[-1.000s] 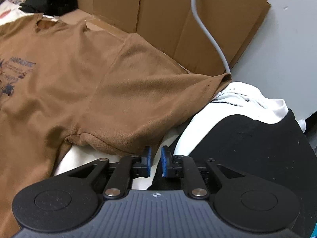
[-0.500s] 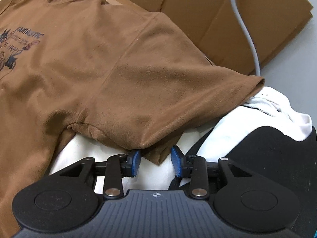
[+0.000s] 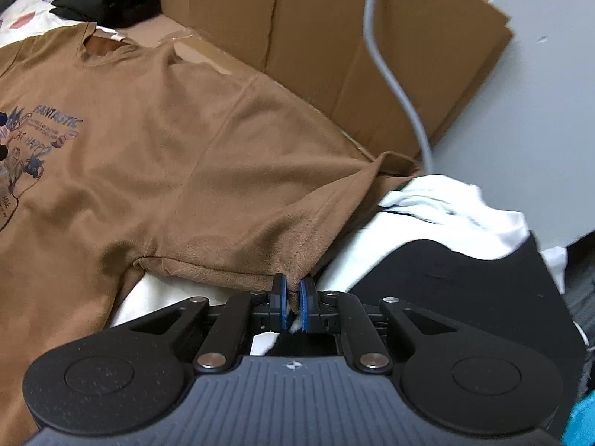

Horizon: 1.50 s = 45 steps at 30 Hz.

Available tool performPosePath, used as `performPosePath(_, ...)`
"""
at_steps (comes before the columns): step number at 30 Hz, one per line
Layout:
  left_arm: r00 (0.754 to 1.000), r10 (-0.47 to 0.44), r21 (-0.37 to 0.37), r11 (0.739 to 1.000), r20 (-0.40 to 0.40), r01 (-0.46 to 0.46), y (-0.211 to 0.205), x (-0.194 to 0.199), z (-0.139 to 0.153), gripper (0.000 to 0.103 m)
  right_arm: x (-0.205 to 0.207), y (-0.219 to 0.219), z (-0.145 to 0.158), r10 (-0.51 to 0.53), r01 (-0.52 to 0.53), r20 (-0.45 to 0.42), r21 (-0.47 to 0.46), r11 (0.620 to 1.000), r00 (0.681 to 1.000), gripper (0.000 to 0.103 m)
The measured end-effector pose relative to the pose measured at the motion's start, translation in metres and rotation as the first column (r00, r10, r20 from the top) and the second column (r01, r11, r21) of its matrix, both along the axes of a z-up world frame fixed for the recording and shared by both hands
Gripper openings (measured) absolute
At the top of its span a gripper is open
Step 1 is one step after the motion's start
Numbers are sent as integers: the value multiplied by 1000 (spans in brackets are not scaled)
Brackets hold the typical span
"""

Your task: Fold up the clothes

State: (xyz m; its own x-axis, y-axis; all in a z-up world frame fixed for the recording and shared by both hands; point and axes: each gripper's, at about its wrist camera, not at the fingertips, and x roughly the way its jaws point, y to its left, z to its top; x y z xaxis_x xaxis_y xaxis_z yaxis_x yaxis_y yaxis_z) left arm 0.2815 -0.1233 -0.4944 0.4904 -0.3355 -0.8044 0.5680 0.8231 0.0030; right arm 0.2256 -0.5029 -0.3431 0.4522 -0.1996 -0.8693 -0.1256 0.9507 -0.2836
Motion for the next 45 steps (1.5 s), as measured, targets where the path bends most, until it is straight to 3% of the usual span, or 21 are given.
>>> performPosePath(14,999,-42,1,999,3,42,-21,-5,1,78,-30,-6,15,-6,7,-34,30,1000,999,10)
performPosePath(19,998,-67,-2,998,-7,67,-28,-10,-2,78,-35,-12,26,-37,37,3,40,999,999,10)
performPosePath(28,995,-90,-16,996,-38,89,-25,-20,-5,78,-24,7,29,6,-13,64,100,995,998,10)
performPosePath(38,992,-109,14,994,-58,110,31,-64,16,78,-40,40,24,75,-79,34,168,983,997,12)
performPosePath(42,997,-31,21,999,-72,33,77,-91,26,78,-49,53,20,101,-102,15,179,979,995,13)
performPosePath(45,996,28,-29,999,-84,-31,109,-114,33,78,-59,63,17,113,-110,0,201,973,994,13)
